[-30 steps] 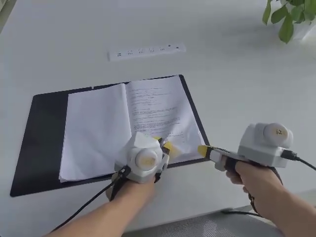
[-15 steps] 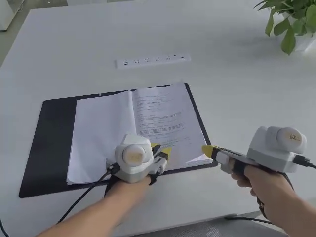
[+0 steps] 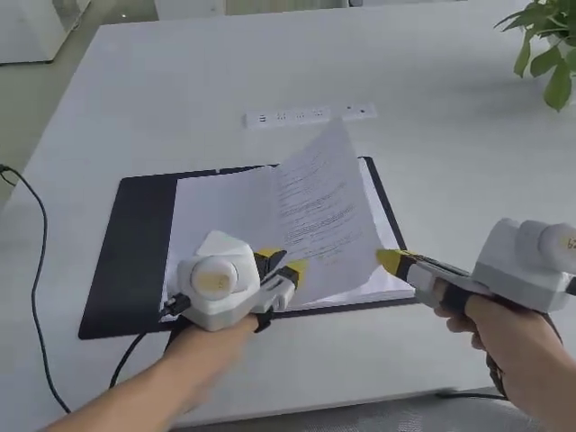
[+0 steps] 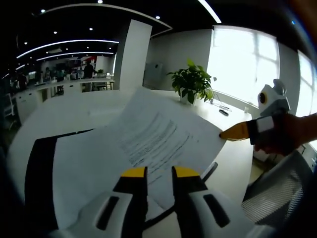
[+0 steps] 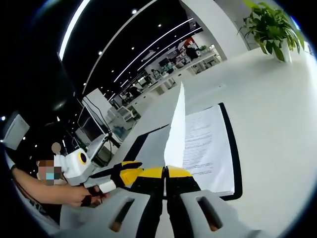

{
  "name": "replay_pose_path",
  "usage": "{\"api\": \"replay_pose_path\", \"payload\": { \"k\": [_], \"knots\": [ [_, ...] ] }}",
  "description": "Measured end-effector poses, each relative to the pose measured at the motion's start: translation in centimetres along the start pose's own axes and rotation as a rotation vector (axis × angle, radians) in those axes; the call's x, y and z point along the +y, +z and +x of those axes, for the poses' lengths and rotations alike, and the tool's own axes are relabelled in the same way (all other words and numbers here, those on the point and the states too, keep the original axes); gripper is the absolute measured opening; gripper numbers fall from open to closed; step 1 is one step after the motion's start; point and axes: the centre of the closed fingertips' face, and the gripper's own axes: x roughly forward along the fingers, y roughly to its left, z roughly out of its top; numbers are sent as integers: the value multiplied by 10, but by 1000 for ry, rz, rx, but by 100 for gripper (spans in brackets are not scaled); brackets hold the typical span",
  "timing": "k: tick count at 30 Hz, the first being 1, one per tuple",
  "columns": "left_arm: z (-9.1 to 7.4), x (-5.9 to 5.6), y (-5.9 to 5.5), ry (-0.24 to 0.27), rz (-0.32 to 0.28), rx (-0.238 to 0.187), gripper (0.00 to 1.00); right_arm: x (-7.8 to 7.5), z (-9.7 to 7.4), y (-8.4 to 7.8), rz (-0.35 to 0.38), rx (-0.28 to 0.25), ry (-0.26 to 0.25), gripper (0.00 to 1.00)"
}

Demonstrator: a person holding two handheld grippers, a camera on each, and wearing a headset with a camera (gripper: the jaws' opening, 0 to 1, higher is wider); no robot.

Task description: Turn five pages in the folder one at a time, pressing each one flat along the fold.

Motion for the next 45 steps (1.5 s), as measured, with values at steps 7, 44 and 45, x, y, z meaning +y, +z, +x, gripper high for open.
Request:
{"api": "replay_pose_path", "payload": {
  "k": [7,44,45],
  "knots": [
    [-32,18,17,27,9,-44,18,29,8,4,-20,-10,45,0],
    [-161,125,19,214,-47,-125,18,150,131,-73,-159,255,217,0],
    [-162,126,18,214,-49,-123,18,150,133,-75,-159,259,219,0]
  ]
}}
